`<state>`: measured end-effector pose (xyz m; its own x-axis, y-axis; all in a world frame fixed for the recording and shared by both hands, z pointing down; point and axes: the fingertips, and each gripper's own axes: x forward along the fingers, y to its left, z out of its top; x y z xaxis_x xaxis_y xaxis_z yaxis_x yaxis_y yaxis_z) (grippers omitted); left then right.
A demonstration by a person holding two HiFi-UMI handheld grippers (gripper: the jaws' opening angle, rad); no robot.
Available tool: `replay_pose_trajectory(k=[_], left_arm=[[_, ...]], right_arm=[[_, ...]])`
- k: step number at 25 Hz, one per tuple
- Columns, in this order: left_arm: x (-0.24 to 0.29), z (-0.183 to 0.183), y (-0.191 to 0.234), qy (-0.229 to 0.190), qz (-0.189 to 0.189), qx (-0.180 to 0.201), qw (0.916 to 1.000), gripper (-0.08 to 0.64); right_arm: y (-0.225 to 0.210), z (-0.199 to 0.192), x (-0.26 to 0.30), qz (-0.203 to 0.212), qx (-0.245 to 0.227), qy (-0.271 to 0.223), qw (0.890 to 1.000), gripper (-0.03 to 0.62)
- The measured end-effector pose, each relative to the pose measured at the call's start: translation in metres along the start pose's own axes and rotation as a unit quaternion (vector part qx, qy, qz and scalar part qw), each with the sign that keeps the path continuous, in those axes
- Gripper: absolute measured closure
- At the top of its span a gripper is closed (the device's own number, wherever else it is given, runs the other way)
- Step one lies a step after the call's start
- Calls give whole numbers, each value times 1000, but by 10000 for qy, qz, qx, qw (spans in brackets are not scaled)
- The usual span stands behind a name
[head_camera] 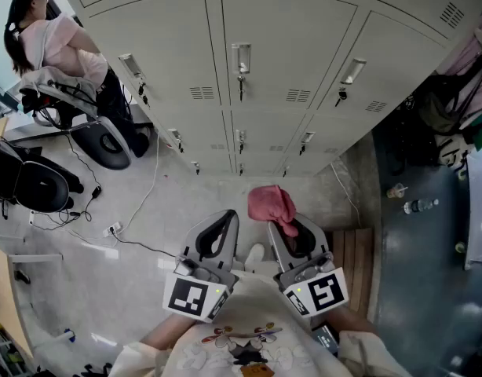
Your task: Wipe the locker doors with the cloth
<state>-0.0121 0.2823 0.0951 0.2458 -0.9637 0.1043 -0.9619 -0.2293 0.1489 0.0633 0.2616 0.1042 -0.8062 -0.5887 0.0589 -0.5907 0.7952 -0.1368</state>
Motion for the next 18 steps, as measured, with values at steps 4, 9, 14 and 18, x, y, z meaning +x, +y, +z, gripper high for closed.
replay_pose_trajectory(k=[4, 9, 14, 18], left_arm=[[1, -3, -5, 32, -43, -32, 10000, 554], [-2, -1, -3, 28, 22, -41, 10000, 554], [-4, -5, 0, 74, 50, -83, 9999, 554], [-1, -7, 0, 145, 56, -88, 9998, 554]], right_arm=[[0, -4, -5, 21, 84, 92, 9999, 492], [1, -8, -5, 92, 178, 165, 9997, 492], [5, -3, -5, 167, 351, 68, 9992, 489], [-3, 1, -7, 134, 302, 55, 9994, 489]])
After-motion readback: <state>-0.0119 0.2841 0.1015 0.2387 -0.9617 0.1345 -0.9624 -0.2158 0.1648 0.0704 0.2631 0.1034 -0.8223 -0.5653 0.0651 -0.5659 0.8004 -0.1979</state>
